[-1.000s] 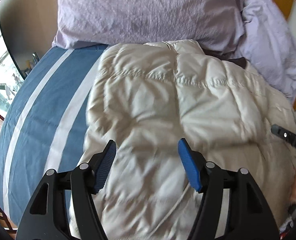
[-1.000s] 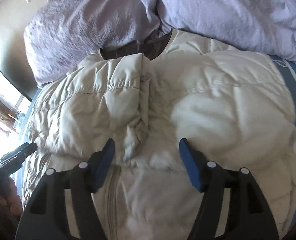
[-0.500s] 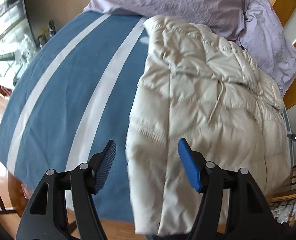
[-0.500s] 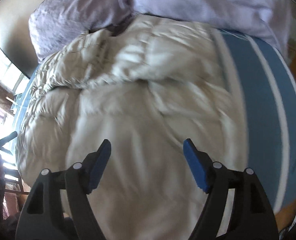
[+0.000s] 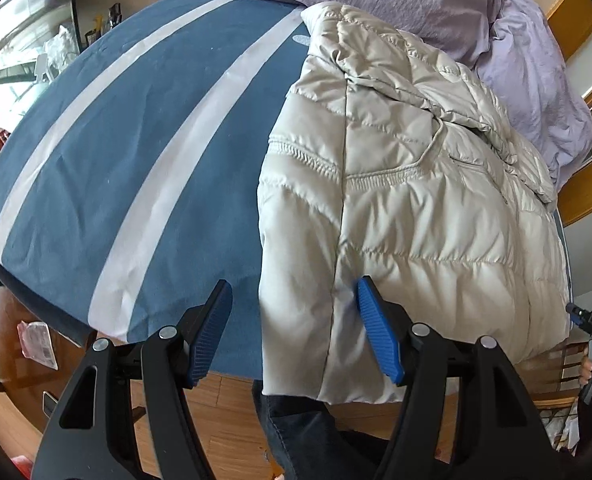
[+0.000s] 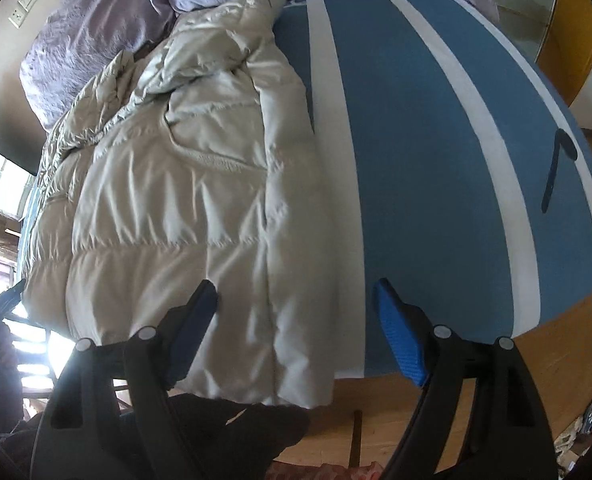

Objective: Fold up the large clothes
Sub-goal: 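Close both grippers on the hem edge of the folded jacket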

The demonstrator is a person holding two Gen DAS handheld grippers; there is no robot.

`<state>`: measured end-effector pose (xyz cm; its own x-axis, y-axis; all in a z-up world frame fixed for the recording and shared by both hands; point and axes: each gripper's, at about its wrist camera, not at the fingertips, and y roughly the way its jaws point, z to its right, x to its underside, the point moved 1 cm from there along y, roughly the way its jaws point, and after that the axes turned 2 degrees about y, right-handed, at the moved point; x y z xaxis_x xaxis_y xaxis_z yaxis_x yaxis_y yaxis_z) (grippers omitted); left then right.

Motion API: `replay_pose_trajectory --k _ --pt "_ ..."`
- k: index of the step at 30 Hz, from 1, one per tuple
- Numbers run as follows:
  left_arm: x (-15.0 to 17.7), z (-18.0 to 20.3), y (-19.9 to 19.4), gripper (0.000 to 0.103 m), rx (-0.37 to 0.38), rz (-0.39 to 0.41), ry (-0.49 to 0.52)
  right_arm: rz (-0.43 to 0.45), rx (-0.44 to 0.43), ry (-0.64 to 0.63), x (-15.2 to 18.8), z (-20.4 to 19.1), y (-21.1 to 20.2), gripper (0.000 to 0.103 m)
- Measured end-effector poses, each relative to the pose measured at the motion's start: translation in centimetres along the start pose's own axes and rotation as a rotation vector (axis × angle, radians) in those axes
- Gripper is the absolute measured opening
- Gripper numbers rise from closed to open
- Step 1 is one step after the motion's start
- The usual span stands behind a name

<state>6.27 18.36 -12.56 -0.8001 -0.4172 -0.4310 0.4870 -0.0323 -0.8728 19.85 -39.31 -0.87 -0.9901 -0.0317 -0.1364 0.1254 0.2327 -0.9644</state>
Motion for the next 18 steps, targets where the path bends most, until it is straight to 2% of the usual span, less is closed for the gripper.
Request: replay_pose_trajectory --k 7,11,12,13,18 --pt "0.6 0.0 0.3 0.065 0.011 0.006 -0.029 -0.018 -0.073 0.015 0.7 0.8 0.5 0.080" --pt "0.9 0.7 0.4 0.063 0.026 0.008 -0.022 -0.046 -0.135 0.010 1.5 0.8 0.8 0.065" --pt "1.0 0.9 0.4 0.060 0.033 0.015 -0.015 -0.041 -0.138 0.004 1.7 0.7 0.7 0.063" --pt "1.0 1.1 0.4 0.060 0.039 0.015 -0.011 -0.045 -0.155 0.000 1.8 0.5 0.7 0.057" --pt "1.4 1.6 0.5 0.046 0.069 0.021 -0.028 -0.046 -0.209 0.020 2.5 0.3 0.9 0.043"
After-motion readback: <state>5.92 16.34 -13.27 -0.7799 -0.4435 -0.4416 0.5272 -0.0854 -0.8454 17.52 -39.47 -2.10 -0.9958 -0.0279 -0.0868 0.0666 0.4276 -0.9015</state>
